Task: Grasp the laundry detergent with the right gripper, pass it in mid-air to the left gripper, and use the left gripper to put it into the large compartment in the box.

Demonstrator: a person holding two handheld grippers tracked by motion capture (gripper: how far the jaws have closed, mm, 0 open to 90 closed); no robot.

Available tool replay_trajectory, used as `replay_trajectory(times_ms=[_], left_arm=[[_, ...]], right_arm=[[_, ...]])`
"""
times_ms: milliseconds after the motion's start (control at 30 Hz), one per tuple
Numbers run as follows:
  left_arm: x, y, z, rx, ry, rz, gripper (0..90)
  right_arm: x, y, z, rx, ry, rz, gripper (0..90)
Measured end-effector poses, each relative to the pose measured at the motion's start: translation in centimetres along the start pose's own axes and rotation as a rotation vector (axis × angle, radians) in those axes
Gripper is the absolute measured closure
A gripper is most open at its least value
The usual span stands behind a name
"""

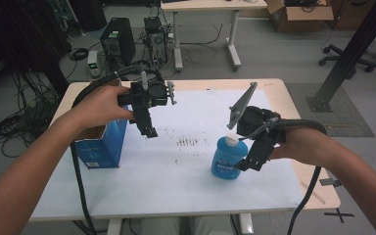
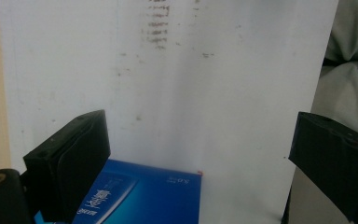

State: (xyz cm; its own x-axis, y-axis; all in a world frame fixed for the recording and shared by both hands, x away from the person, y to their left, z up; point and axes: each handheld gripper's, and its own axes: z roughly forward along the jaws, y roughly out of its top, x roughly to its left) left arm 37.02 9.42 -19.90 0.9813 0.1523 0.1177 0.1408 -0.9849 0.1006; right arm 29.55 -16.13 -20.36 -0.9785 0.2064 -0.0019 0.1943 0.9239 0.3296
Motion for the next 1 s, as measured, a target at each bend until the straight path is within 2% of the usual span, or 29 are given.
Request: replay_trajectory(times_ms=[533,1000], left_arm=[[0.5,0.1,0.0,-0.013,0.0,-0.006,5.3],[0.9,0.3,0.2,-0.018,-0.002,-0.01,5.3]], right_arm=[[-0.9,-0.6,-0.9,-0.023,-0.02,0.021,4.8],[-2.6,-2.4,-1.6,-0.045,-0.057,0.084,4.4]])
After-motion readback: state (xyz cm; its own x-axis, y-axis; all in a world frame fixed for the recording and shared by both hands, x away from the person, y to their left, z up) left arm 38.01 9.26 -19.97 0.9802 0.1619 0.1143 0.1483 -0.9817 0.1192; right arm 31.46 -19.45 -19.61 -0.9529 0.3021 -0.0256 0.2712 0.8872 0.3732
